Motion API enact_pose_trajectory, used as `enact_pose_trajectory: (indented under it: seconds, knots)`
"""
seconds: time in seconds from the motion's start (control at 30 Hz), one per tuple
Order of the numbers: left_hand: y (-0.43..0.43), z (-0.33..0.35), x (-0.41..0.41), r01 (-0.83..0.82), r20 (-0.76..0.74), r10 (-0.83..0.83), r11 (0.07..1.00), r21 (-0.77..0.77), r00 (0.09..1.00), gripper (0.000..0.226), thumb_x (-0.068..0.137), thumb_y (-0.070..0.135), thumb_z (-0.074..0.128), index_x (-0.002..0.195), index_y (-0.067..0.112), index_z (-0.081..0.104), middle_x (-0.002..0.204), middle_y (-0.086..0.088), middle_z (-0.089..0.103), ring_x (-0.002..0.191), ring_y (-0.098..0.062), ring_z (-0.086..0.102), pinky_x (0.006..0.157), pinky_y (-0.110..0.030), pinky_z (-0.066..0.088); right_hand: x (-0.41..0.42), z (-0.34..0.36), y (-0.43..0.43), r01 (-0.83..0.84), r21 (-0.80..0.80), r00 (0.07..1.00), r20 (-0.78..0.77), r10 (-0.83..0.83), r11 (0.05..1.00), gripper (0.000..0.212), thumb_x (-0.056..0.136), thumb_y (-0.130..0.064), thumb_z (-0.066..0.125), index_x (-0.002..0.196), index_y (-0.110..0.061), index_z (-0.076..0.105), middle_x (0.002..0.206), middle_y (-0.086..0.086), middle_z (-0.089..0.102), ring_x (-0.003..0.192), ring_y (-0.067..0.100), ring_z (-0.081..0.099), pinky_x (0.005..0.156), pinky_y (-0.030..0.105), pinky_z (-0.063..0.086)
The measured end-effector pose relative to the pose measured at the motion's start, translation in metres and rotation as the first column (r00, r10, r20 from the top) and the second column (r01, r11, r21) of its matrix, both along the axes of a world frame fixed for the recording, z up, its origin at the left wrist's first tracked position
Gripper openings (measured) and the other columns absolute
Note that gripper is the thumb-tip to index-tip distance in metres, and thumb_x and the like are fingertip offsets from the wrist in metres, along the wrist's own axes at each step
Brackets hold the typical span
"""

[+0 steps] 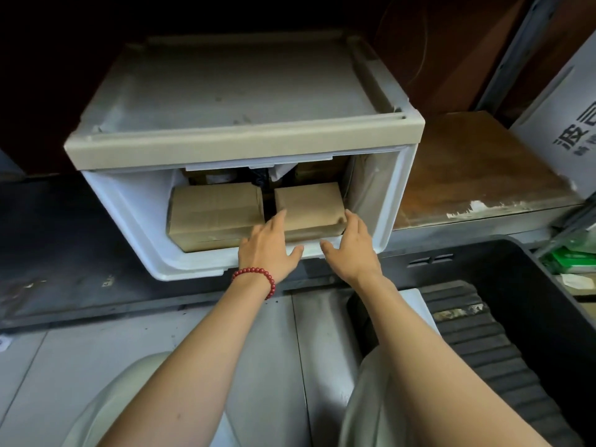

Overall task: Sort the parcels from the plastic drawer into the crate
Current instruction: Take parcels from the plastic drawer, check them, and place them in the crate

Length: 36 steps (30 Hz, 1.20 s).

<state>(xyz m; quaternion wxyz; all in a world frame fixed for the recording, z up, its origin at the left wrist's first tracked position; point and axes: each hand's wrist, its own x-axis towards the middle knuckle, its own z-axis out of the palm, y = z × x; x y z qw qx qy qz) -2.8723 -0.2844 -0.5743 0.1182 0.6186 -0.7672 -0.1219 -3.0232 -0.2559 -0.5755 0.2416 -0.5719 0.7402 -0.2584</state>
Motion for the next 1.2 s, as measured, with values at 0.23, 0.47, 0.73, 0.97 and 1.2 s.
enact_pose_trajectory:
  seconds: [0.23,0.47,0.73,0.97,1.2]
  knots:
    - [-0.018,-0.012,0.004,-0.073,-0.190,0.105,0.984,0.165,0.976,0.087,0.086,0.042,0.063,0.152,0.016,0.012,0.143,-0.010,0.046,0.126,-0.028,0.048,0.100,-0.040,0.045,0.003,-0.002,-0.019,0.119,0.029,0.953,0.278,-0.122,0.992,0.071,0.093,-0.017,0.054,0.153,-0.009,0.016,0.154,0.010,0.024,0.138,0.026,0.033,0.108,0.031,0.029]
    - [-0.018,-0.010,0.002,-0.126,-0.261,0.161,0.982,0.142,0.952,0.089,0.078,0.047,0.071,0.148,0.019,0.023,0.132,-0.008,0.039,0.120,-0.028,0.048,0.096,-0.040,0.046,0.007,0.000,-0.018,0.211,0.062,0.862,0.459,-0.216,0.975,0.053,0.091,-0.021,0.062,0.134,-0.008,0.034,0.131,0.008,0.047,0.112,0.022,0.052,0.087,0.022,0.037]
    - [0.002,0.014,0.007,-0.123,-0.508,0.147,0.989,0.081,0.849,0.076,0.080,0.045,0.071,0.142,0.023,0.032,0.137,-0.005,0.043,0.123,-0.023,0.046,0.099,-0.034,0.042,0.008,0.011,0.000,0.265,0.074,0.727,0.640,-0.249,0.961,0.042,0.097,-0.050,0.042,0.126,-0.020,0.038,0.118,-0.005,0.046,0.106,0.015,0.048,0.094,0.032,0.040]
    - [0.041,0.021,0.029,-0.146,-0.649,0.210,0.978,0.152,0.731,0.059,0.077,0.050,0.071,0.120,0.031,0.036,0.132,0.001,0.052,0.110,-0.018,0.058,0.091,-0.039,0.052,0.008,0.026,0.024,0.176,0.037,0.742,0.651,-0.157,0.984,0.044,0.100,-0.053,0.030,0.133,-0.027,0.043,0.132,-0.001,0.048,0.119,0.020,0.047,0.105,0.042,0.039]
    - [0.068,0.047,0.047,-0.042,-0.650,-0.012,0.997,-0.068,0.760,0.056,0.081,0.036,0.073,0.130,0.034,0.045,0.129,0.017,0.050,0.125,-0.008,0.042,0.094,-0.023,0.038,0.011,0.047,0.047,0.070,0.204,0.735,0.651,-0.189,0.976,0.060,0.102,-0.051,0.022,0.144,-0.010,0.036,0.144,0.010,0.044,0.130,0.027,0.044,0.093,0.033,0.038]
